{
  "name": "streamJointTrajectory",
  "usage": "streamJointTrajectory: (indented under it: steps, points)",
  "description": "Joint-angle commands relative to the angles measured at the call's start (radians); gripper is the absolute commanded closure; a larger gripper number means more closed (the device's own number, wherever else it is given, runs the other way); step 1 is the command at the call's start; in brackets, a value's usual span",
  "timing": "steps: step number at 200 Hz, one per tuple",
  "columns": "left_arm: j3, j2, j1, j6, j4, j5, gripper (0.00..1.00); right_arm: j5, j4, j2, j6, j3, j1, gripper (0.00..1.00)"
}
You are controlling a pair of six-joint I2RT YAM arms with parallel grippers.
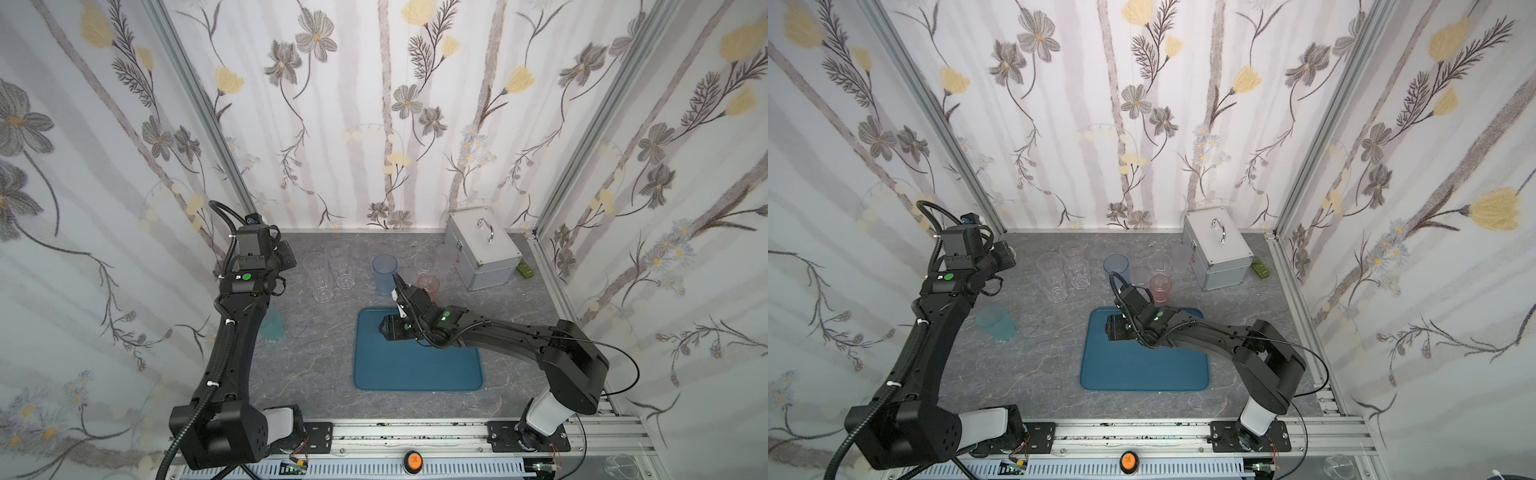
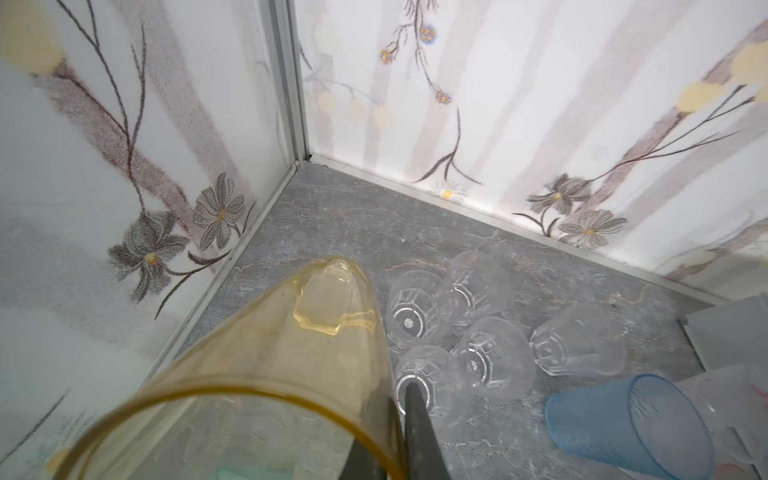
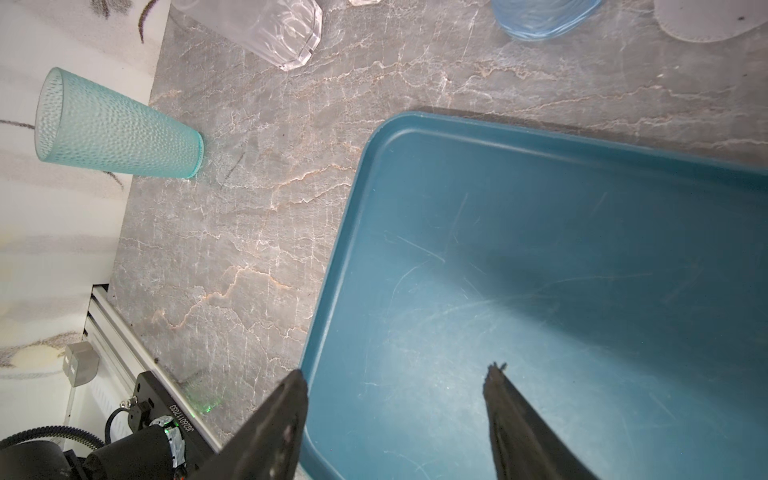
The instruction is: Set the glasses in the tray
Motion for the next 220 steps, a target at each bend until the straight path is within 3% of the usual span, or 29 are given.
streamJointTrajectory:
  steps: [1,41,86,133,198,220]
  points:
    - [0.049,-0.04,-0.075,-0.014,-0.085,0.011,1.0,0.037,0.011,-0.023,0.008,-0.017,-0.012,0.32]
    - [0.048,-0.053,-0.368,-0.042,-0.197,0.098,1.0,0.038,0.026,-0.051,0.002,-0.067,-0.058,0.32]
    - [-0.098,-0.037,-0.595,-0.078,-0.265,0.106,1.0,0.028,0.066,-0.066,0.01,-0.137,-0.094,0.32]
    - [-0.13,0.097,-0.642,-0.037,-0.269,0.12,1.0,-0.001,0.102,-0.042,0.023,-0.159,-0.091,0.32]
    - [0.013,0.352,-0.661,0.069,-0.281,0.081,1.0,-0.003,0.132,-0.061,0.052,-0.215,-0.069,0.32]
    - [0.063,0.403,-0.661,0.086,-0.289,0.116,1.0,-0.003,0.139,-0.063,0.059,-0.231,-0.066,0.32]
